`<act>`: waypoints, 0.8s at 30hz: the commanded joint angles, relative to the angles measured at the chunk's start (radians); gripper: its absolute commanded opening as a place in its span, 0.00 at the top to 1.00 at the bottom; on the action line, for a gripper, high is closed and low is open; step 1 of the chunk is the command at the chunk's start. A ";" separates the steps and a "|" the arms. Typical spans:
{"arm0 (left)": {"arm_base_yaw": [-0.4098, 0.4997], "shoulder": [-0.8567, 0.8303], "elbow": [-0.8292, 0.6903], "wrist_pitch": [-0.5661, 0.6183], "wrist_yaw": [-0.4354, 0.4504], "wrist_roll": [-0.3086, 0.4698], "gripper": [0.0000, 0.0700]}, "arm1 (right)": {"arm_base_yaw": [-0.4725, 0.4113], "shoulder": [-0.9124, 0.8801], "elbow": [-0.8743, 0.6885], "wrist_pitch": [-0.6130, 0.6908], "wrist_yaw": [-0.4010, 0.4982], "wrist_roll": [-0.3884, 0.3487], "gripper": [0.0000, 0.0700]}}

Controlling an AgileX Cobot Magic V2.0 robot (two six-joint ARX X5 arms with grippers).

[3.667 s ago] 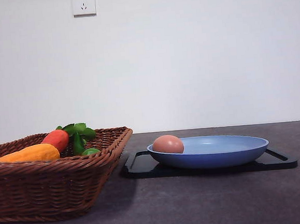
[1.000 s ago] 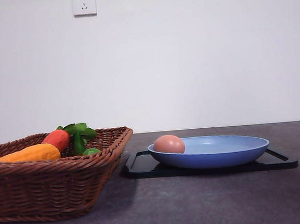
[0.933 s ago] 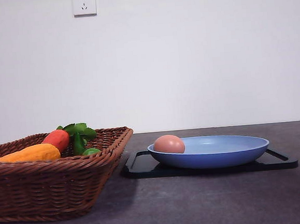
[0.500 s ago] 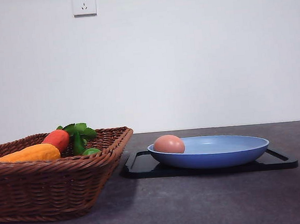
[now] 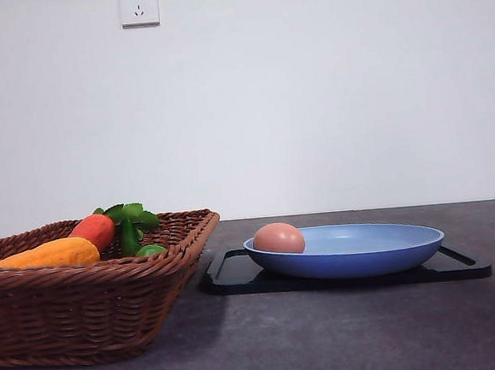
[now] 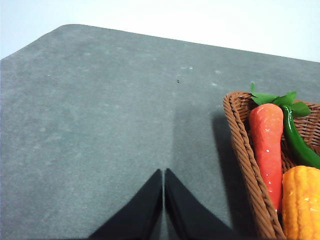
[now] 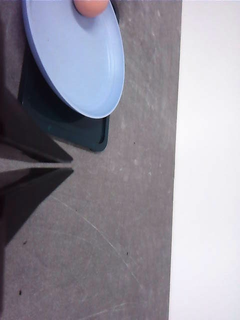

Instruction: Transfer egg from basket to plate and serve

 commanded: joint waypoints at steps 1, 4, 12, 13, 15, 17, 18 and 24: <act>0.002 -0.002 -0.018 -0.008 0.001 -0.002 1.00 | 0.002 0.000 -0.006 0.010 0.003 -0.004 1.00; 0.002 -0.002 -0.018 -0.008 0.001 -0.002 1.00 | 0.002 0.000 -0.006 0.010 0.003 -0.004 1.00; 0.002 -0.002 -0.018 -0.008 0.001 -0.002 1.00 | 0.002 0.000 -0.006 0.010 0.003 -0.004 1.00; 0.002 -0.002 -0.018 -0.008 0.001 -0.002 1.00 | 0.002 0.000 -0.006 0.010 0.003 -0.004 1.00; 0.002 -0.002 -0.018 -0.008 0.000 -0.002 1.00 | 0.002 0.000 -0.006 0.010 0.003 -0.004 1.00; 0.002 -0.002 -0.018 -0.008 0.001 -0.002 1.00 | 0.002 0.000 -0.006 0.010 0.003 -0.004 1.00; 0.002 -0.002 -0.018 -0.008 0.000 -0.002 1.00 | 0.002 0.000 -0.006 0.010 0.003 -0.004 1.00; 0.002 -0.002 -0.018 -0.008 0.001 -0.002 1.00 | 0.002 0.000 -0.006 0.010 0.003 -0.004 1.00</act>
